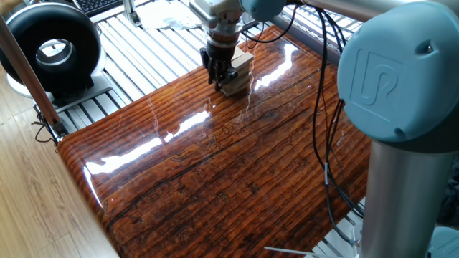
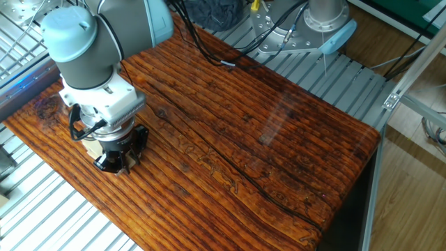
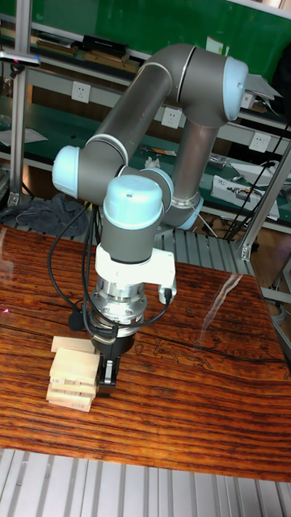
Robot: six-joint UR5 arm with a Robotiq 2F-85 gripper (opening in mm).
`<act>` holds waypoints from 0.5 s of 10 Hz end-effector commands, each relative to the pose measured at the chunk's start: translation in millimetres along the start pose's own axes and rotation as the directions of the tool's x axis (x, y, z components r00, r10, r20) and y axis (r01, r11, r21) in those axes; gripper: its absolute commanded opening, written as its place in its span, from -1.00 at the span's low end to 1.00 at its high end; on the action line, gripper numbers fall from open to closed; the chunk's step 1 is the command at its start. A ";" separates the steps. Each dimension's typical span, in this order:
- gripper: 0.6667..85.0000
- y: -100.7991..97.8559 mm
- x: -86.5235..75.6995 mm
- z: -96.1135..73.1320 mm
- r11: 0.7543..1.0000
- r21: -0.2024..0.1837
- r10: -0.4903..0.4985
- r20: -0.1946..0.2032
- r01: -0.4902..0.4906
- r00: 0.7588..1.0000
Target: Play Jenga
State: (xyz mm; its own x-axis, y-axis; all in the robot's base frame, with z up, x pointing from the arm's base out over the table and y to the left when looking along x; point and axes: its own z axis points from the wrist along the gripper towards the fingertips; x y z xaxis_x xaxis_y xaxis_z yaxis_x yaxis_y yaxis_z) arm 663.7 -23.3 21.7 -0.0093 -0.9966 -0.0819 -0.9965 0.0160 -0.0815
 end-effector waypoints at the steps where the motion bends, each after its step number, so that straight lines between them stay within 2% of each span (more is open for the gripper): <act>1: -0.64 -0.9 2.0 -0.8 1.000 0.004 0.005 0.001 -0.005 1.000; 5: -0.65 -2.5 5.0 -0.2 1.000 0.009 0.001 -0.014 -0.001 1.000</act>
State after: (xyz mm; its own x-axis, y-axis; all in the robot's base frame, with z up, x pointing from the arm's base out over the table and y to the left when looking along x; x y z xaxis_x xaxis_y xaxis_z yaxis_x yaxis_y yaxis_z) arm 664.3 -27.8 20.9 -0.0055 -0.9978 -0.0658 -0.9963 0.0111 -0.0847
